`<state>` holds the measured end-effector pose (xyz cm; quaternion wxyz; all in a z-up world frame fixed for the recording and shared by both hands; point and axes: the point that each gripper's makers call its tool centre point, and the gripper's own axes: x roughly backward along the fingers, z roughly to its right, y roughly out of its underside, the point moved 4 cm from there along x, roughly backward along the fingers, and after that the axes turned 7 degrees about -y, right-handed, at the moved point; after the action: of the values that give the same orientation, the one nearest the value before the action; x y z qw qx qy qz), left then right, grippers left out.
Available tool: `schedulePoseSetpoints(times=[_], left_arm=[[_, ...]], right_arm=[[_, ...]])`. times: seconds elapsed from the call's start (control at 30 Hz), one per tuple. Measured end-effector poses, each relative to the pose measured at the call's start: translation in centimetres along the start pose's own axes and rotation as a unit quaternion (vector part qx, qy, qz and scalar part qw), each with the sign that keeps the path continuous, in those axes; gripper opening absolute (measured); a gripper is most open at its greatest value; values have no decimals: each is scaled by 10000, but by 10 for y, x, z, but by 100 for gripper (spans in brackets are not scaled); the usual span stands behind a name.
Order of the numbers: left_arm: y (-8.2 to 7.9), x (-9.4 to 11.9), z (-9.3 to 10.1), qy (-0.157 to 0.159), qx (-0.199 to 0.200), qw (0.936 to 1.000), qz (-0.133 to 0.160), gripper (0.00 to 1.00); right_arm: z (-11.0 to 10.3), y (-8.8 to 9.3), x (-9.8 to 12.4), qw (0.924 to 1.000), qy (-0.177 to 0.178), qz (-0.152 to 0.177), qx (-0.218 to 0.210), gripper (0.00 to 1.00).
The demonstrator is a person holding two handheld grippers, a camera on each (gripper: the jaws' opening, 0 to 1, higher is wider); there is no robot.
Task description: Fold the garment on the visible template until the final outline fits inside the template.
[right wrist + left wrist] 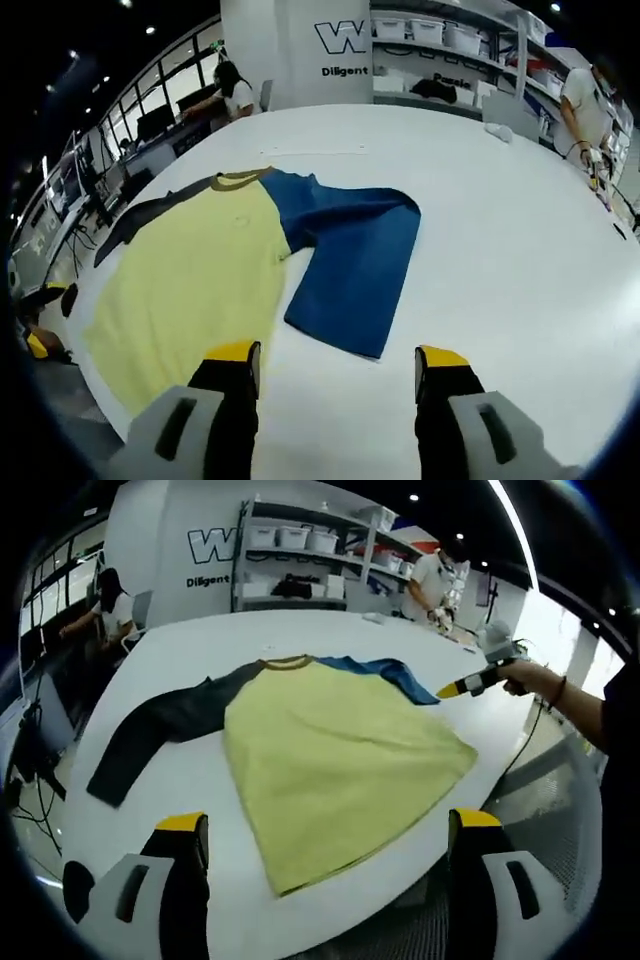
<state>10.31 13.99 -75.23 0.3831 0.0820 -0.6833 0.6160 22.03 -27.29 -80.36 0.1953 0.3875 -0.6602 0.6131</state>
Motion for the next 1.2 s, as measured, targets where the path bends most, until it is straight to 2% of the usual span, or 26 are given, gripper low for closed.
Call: schedulePoseSetpoints(times=[0.1,0.17,0.37,0.5,0.57,0.7,0.73,0.77,0.83,0.97,1.1,1.2], left_arm=[[-3,3,1,67,108,9999,-17,99],[-4,4,2,22,1,10000,-23,99],[-5,5,1,-7,-49,10000,-19,98],[-5,4,-5,-129,74,9999,-54,96],[-6,7,-11,-247,54,9997,-14,96],[-4,11,-20,-388,68,9992,-32,95],[-4,11,-23,-414,81,9991,-32,95],[-3,12,-24,-417,87,9991,-31,95],[-3,14,-28,-471,125,9988,-15,94],[0,15,-31,-536,113,9985,-44,92],[0,17,-35,-601,162,9981,-13,91],[-2,18,-35,-606,145,9980,30,90]], right_arm=[[3,-4,-3,9999,4,33,-121,58],[6,-5,-7,9997,26,64,-225,55],[17,-1,-14,9990,331,-18,-290,37],[18,6,-17,9984,446,-156,-322,35],[17,11,-18,9976,431,-198,-504,35],[17,16,-21,9970,484,-144,-581,27],[17,17,-19,9959,621,-102,-647,24],[21,14,-18,9975,630,-81,-314,21],[23,17,-19,9960,709,-122,-530,17],[20,17,-21,9957,754,-94,-536,12],[13,17,-24,9964,779,-147,-299,3],[19,14,-29,9959,871,-159,-200,1]])
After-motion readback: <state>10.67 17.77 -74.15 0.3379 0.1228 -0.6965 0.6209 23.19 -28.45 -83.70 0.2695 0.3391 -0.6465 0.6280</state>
